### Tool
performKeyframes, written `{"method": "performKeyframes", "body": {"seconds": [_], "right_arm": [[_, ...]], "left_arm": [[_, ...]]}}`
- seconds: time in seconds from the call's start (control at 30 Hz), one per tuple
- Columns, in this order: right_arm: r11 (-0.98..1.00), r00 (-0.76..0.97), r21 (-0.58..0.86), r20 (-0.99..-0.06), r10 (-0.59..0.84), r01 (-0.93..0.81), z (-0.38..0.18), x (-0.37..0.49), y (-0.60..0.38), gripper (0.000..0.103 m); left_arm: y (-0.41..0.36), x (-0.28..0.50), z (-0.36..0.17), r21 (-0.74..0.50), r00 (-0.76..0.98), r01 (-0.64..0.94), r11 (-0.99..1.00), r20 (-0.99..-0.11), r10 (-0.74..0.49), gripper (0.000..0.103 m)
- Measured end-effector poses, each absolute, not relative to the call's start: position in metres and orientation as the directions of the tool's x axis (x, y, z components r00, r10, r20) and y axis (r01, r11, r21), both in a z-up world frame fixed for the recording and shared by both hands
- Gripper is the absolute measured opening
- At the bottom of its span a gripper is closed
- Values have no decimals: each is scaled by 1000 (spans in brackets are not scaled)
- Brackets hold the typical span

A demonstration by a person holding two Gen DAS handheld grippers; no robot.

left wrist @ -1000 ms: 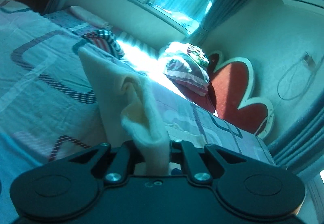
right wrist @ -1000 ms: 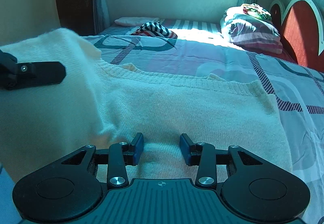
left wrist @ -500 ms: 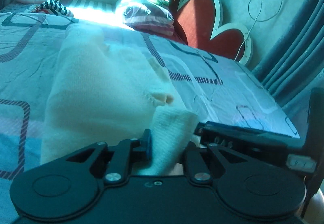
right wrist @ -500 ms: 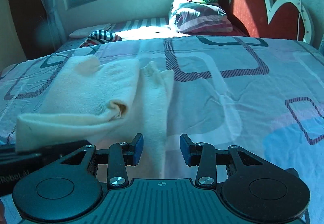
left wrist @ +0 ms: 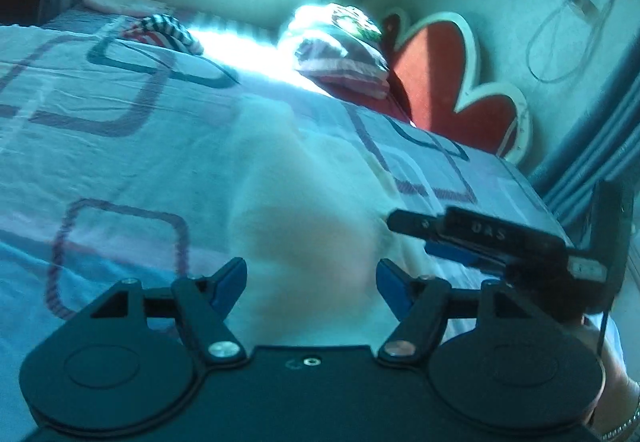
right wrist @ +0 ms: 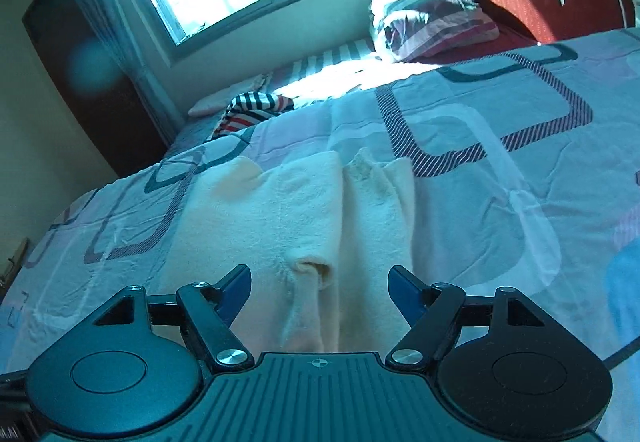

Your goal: Fold small clothes

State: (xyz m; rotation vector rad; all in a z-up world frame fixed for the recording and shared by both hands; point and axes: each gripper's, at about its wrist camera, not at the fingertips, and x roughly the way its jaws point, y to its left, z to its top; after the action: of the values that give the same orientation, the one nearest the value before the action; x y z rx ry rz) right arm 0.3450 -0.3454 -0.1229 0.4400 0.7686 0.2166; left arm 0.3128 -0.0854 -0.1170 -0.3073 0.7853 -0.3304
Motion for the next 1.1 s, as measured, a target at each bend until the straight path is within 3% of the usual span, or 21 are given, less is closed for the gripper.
{"method": "performKeyframes", "body": {"seconds": [0.07,0.1,0.2,0.47,0.5,0.6,0.87,1.1], "right_arm": [[878,689,477,-631,357,-18,-128,355,-341,75],[877,684,481,-637,354,-7,-132,360,-340,70],[856,664,516,-641,385,2,-138,368,-339,31],[831,637,556,-648,418,20,-142,381,-345,30],[833,640,553,-644,419,10,-141,380,-344,20],[856,677,516,-621,394,-25,-131,373,-343,15],[919,712,393,-642,286,-14,-117,345,-368,15],[907,692,419,-666,279,38,-135,344,-380,15]], "left_arm": [[-72,324,-118,-382,684,119,917,-637,-354,69],[-67,329,-118,-381,693,97,919,-637,-337,69],[-58,342,-120,-385,701,67,920,-638,-318,69],[-63,359,-129,-370,695,91,925,-642,-325,69],[-66,362,-130,-367,693,95,925,-643,-326,69],[-75,367,-131,-359,688,109,927,-646,-331,69],[-107,373,-134,-359,662,182,916,-644,-384,69],[-118,379,-159,-373,604,154,915,-697,-386,71]]}}
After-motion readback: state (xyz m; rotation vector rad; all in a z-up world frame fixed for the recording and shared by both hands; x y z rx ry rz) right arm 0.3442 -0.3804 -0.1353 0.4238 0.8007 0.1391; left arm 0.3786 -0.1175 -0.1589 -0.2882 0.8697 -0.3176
